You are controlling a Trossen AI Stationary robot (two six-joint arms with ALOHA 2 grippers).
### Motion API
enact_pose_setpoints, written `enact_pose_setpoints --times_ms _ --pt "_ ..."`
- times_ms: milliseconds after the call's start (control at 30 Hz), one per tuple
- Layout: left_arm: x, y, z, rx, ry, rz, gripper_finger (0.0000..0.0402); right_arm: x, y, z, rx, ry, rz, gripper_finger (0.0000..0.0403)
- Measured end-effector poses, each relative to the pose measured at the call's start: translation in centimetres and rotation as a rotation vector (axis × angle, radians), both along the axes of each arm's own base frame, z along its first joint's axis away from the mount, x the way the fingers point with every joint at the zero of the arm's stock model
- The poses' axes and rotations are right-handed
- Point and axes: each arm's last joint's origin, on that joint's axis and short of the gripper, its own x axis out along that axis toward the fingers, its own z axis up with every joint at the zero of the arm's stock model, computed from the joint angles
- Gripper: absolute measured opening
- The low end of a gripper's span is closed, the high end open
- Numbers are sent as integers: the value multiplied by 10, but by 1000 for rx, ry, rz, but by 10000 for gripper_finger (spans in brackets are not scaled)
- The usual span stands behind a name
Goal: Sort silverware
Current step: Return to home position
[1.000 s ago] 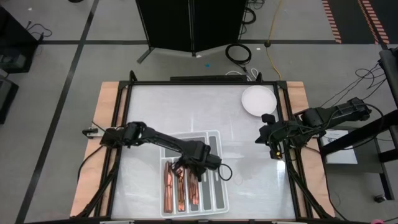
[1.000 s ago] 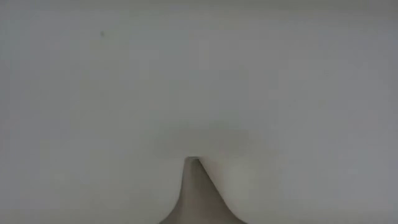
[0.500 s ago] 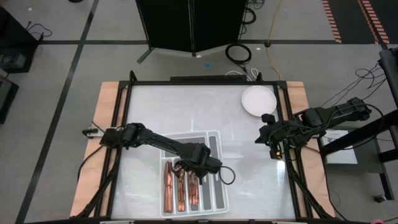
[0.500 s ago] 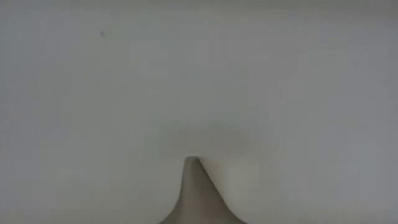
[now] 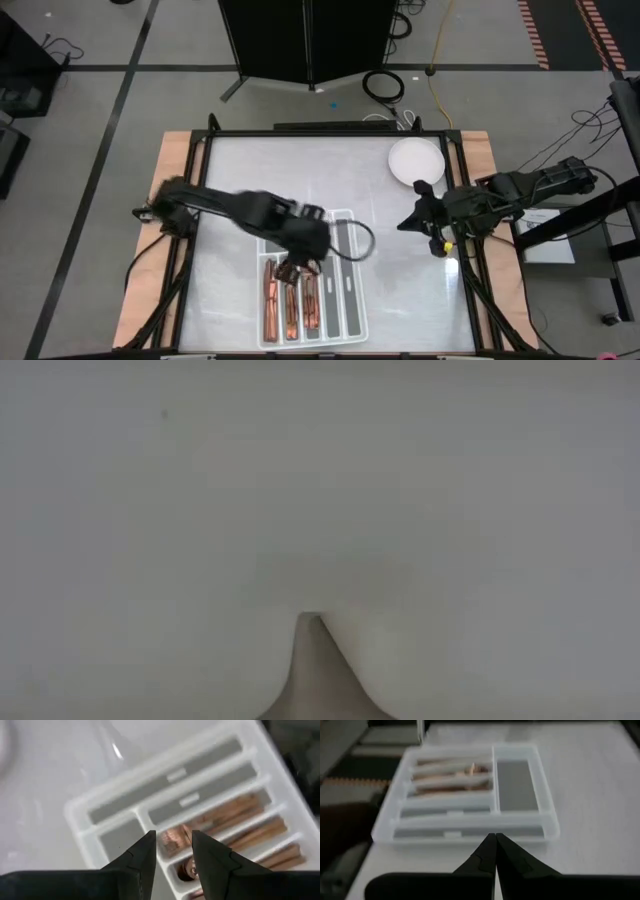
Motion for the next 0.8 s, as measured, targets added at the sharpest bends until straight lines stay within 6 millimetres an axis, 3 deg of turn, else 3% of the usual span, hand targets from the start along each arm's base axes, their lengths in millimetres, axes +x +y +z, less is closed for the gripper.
enact_pose_setpoints --times_ms 133,300,400,600,800 --pt "-35 8 39 13 -200 82 127 4 1 7 12 -76 7 0" --pt "-77 8 46 21 -372 103 127 5 1 8 3 -95 16 0" --pt "-99 9 31 3 -470 107 127 5 1 9 6 -100 12 0" --pt "-141 17 -19 -77 -727 70 127 7 0 8 -44 -164 -98 0" --pt "-183 34 -82 -129 -979 87 127 4 -1 -23 -28 -245 -152 0"
